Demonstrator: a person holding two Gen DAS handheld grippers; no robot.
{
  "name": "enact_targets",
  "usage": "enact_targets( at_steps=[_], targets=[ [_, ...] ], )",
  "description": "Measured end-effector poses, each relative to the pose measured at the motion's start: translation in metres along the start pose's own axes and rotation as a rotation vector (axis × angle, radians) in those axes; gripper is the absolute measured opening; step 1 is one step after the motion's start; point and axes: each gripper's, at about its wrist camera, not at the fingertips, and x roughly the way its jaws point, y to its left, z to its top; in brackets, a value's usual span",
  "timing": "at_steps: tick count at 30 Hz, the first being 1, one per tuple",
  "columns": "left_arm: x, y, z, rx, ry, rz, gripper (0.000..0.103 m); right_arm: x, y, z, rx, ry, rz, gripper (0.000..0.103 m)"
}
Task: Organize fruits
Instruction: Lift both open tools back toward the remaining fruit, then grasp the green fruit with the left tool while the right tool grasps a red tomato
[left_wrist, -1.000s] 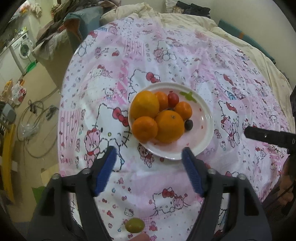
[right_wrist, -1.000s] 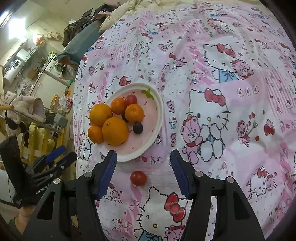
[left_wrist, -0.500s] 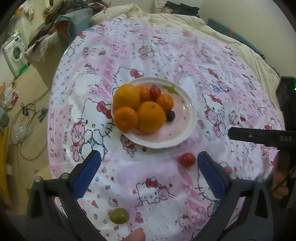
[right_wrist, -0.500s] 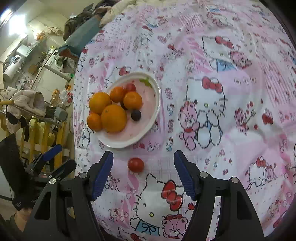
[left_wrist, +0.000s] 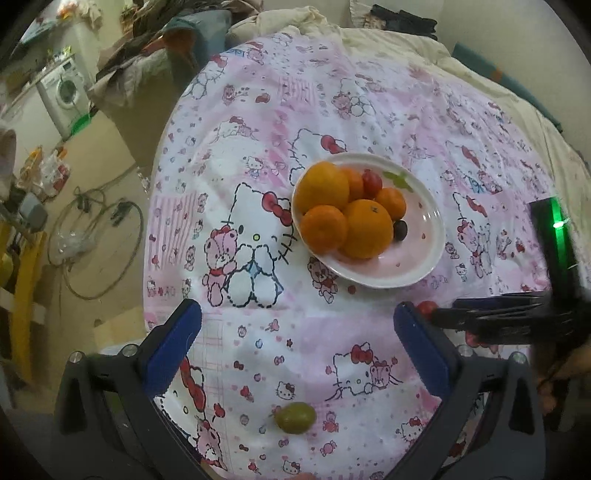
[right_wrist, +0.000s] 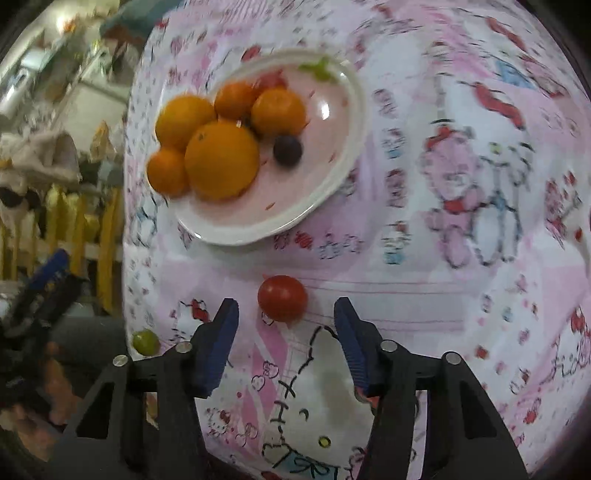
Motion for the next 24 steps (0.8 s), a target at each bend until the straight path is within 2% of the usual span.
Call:
enact_targets(
  at_steps=[5, 9, 14, 19, 20, 22, 23, 24],
  targets=[
    [0.007, 0.014, -0.011, -0.037, 0.066, 0.015, 0.103, 0.022, 0.020, 0.005, -0.087, 0.024, -0.096, 0.042],
    [0.022, 0.021, -0.030, -0.081, 0.190, 0.023, 0.103, 0.028, 0.032, 0.008, -0.158, 0.013, -0.181, 0.035],
    [0.037, 0.023, -0.059, -0.112, 0.317, -0.015, 0.102, 0.018, 0.037, 0.009, -0.170, -0.016, -0.158, 0.034],
    [0.045, 0.011, -0.073, -0.059, 0.366, 0.009, 0.102, -0.008, 0.030, 0.005, -0.151, -0.064, -0.112, 0.034],
    [0.047, 0.009, -0.074, -0.047, 0.370, 0.022, 0.101, -0.011, 0.028, 0.003, -0.148, -0.072, -0.105, 0.035],
    [0.050, 0.006, -0.076, -0.041, 0.368, 0.050, 0.089, -0.021, 0.025, 0.000, -0.139, -0.086, -0.095, 0.034],
    [0.052, 0.006, -0.076, -0.039, 0.376, 0.056, 0.077, -0.026, 0.021, -0.004, -0.132, -0.095, -0.093, 0.035],
    [0.054, 0.005, -0.077, -0.033, 0.384, 0.075, 0.072, -0.029, 0.017, -0.004, -0.126, -0.105, -0.094, 0.035]
  ],
)
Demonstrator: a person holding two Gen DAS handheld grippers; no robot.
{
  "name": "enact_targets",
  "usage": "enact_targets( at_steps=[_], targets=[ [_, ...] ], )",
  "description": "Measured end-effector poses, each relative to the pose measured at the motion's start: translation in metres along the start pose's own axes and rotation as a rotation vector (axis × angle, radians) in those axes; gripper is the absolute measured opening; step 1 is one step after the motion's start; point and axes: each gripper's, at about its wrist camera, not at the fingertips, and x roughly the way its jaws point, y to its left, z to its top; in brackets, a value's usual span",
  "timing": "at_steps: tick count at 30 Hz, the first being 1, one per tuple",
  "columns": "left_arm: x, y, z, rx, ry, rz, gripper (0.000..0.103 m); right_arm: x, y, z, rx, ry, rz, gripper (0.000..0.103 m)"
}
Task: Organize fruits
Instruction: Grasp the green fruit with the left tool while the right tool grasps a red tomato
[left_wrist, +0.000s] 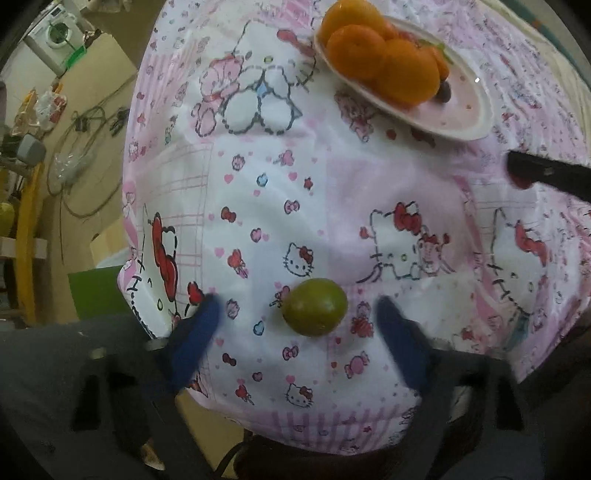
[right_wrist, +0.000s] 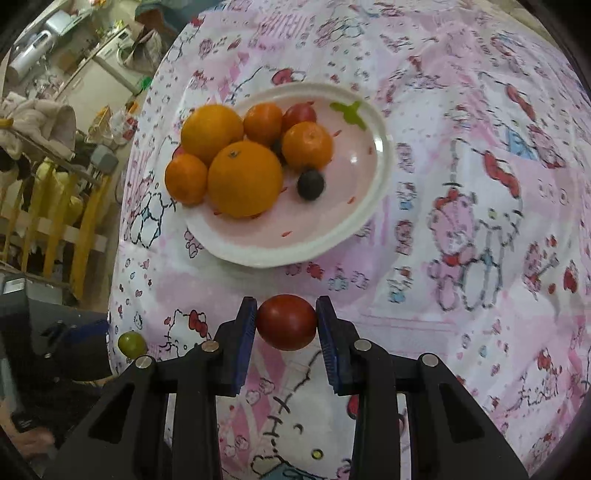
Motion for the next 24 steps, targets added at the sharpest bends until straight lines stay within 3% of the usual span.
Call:
enact_targets(
  at_steps=[1, 5, 6, 9, 15, 24],
  targets=[
    [0.001, -0.001, -0.001, 0.003, -0.001, 0.016, 0.071, -0.004, -0.004, 0.000, 0.009, -0.013, -0.004, 0.035],
    [-0.002, -0.007, -0.001, 0.020, -0.008, 0.013, 0.027, -0.019, -0.016, 0.001, 0.057, -0.055, 0.006, 0.035],
    [-0.004, -0.008, 0.000, 0.017, -0.001, -0.006, 0.025, -0.022, -0.019, 0.000, 0.065, -0.064, 0.010, 0.035],
    [-0.009, -0.012, 0.000, 0.020, -0.017, 0.002, 0.024, -0.032, -0.028, 0.000, 0.094, -0.088, 0.028, 0.035],
    [-0.037, -0.025, 0.012, 0.033, -0.063, -0.064, 0.024, -0.046, -0.035, 0.006, 0.134, -0.130, 0.083, 0.035],
    [-0.070, -0.065, 0.078, 0.096, -0.152, -0.192, 0.025, -0.055, -0.048, 0.027, 0.185, -0.174, 0.146, 0.035]
  ],
)
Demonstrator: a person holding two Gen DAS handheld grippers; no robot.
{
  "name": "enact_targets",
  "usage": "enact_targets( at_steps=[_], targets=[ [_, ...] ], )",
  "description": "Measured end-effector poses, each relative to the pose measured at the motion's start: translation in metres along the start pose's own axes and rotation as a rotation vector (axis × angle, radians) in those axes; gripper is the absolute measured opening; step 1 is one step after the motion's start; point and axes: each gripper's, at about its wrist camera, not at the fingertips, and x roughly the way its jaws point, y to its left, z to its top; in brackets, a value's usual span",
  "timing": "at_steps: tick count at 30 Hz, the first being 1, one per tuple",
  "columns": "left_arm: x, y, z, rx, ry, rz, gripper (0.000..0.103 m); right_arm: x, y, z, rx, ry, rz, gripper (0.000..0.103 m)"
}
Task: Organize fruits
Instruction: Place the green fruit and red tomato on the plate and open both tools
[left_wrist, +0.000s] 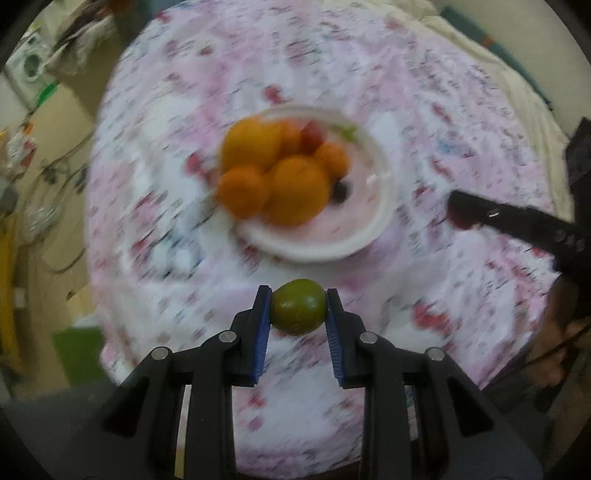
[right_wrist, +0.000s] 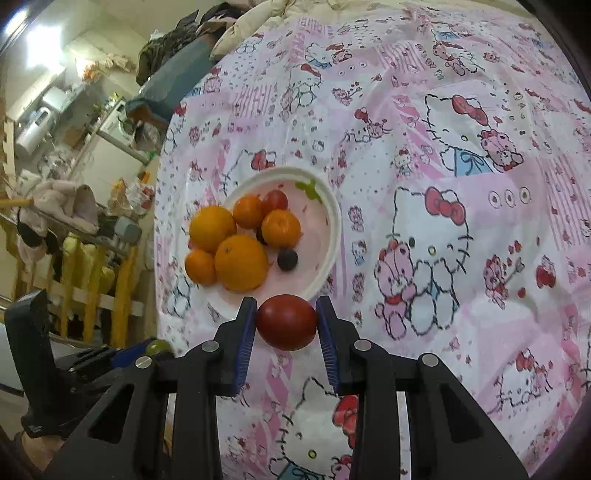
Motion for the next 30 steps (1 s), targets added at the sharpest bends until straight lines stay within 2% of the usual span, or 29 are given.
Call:
enact_targets(
  at_steps=[2, 5, 10, 14, 22, 25, 26, 28, 30],
  targets=[
    [0.009, -0.009, 0.014, 0.027, -0.009, -0.010, 0.025, 0.001, -0.002, 0.008, 0.004, -0.009, 0.017, 0.035],
    [0.030, -0.015, 0.027, 0.016, 0.003, -0.004, 0.025, 0.007, -0.002, 0.020, -0.008, -0.007, 0.008, 0.035],
    [0.064, -0.022, 0.035, -0.009, 0.031, -0.018, 0.025, 0.028, -0.009, 0.033, 0.011, 0.025, 0.014, 0.035],
    [0.083, -0.023, 0.037, -0.024, 0.056, -0.002, 0.026, 0.043, -0.011, 0.039, 0.025, 0.045, 0.017, 0.035],
    [0.092, -0.005, 0.040, -0.103, 0.067, 0.014, 0.027, 0.070, -0.017, 0.045, 0.057, 0.095, 0.046, 0.035],
    [0.094, -0.003, 0.040, -0.103, 0.070, 0.012, 0.035, 0.083, -0.026, 0.042, 0.120, 0.119, 0.079, 0.036],
    [0.094, -0.004, 0.041, -0.101, 0.070, 0.006, 0.040, 0.087, -0.028, 0.041, 0.135, 0.132, 0.080, 0.036],
    [0.094, -0.006, 0.043, -0.094, 0.071, -0.011, 0.054, 0.093, -0.029, 0.039, 0.145, 0.152, 0.082, 0.038],
    [0.092, -0.009, 0.044, -0.082, 0.068, 0.005, 0.074, 0.095, -0.028, 0.039, 0.149, 0.154, 0.082, 0.041]
  ],
)
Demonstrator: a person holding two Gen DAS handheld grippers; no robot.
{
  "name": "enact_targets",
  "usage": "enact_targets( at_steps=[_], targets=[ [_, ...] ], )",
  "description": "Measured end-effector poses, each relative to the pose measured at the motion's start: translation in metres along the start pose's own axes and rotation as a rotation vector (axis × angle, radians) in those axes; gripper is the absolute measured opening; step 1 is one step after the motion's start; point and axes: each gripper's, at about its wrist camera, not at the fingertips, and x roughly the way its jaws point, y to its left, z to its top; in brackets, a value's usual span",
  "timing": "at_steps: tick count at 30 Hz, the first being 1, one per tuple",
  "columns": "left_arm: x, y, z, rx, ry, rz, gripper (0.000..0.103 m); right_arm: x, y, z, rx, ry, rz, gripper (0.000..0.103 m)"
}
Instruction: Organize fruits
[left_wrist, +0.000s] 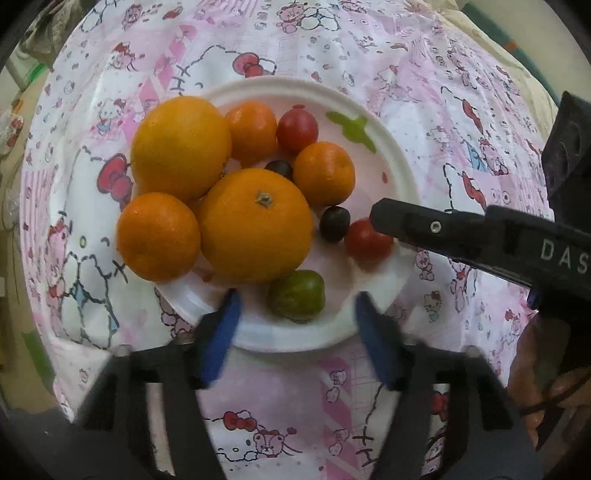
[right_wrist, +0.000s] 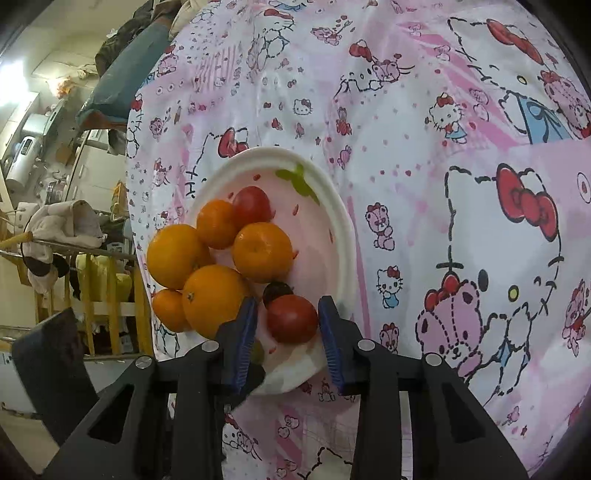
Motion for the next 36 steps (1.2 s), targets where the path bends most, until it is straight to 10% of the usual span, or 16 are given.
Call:
enact_targets(
  at_steps=[3, 26, 36],
  targets=[
    [-0.005, -0.002, -0.003, 0.011, 0.001, -0.004, 0.076, -0.006, 0.002, 0.001, 0.004, -0.029, 0.019, 0.057],
    [-0.083, 0.007, -0.035, 0.103, -0.215, 0.105, 0.076, -0.097, 0.030, -0.057, -0.117, -0.289, -0.013, 0.085],
    [-0.111, 0.016, -0.061, 0.110, -0.305, 0.103, 0.102, -0.124, 0.026, -0.107, -0.148, -0.389, -0.113, 0.099]
  ],
)
